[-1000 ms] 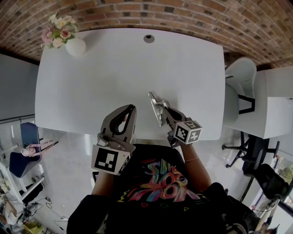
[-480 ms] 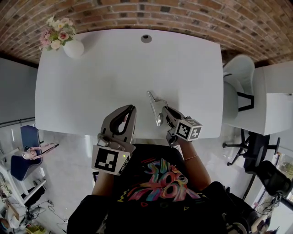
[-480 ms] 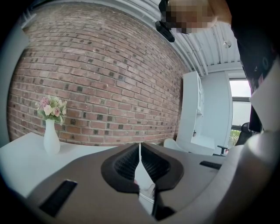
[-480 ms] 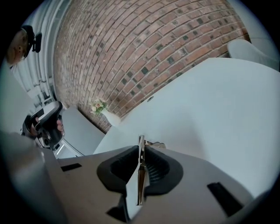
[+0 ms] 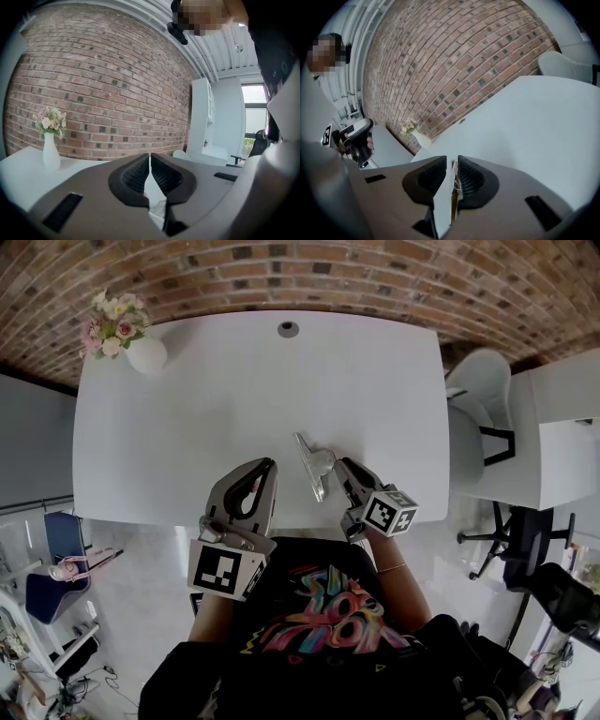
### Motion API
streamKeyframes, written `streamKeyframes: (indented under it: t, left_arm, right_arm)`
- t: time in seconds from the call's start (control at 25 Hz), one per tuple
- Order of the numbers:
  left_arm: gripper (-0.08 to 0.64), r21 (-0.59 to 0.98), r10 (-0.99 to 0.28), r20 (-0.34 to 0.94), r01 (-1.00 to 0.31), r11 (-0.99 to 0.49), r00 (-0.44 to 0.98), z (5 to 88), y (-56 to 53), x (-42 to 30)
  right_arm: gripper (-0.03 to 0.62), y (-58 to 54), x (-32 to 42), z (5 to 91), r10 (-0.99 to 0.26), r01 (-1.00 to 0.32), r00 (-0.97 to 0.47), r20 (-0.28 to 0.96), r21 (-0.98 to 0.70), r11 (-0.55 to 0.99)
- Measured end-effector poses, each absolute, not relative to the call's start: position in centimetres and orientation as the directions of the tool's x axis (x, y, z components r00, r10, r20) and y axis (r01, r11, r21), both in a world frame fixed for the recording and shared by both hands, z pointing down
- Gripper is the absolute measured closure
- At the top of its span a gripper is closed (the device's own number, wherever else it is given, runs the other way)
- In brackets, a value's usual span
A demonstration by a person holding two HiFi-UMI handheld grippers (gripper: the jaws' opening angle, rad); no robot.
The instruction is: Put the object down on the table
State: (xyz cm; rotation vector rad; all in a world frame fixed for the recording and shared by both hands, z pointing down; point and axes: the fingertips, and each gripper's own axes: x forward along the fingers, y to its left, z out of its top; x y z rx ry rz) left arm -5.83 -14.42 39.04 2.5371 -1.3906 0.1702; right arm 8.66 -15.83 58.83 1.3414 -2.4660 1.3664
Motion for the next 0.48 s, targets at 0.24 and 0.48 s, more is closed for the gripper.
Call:
streamKeyframes:
  t: [0.24, 0.48]
  left_arm:
    - [0.528, 0.137, -0.811, 0.175, -0.830, -0.541, 0.558, 37.3, -14.5, -5.1]
    - [0.528, 0.113, -0.813, 0.130, -0.823, -0.556, 0.567, 35.4, -14.6, -4.2]
  right_arm:
    - [0.506, -17.2, 10.3, 53.2, -0.744, -0.678, -0.608, 0.278, -0.668, 0.305]
    - [0.509, -18.9, 12.1, 45.0, -0.798, -0.681, -0.587, 0.134, -0.615, 0.398]
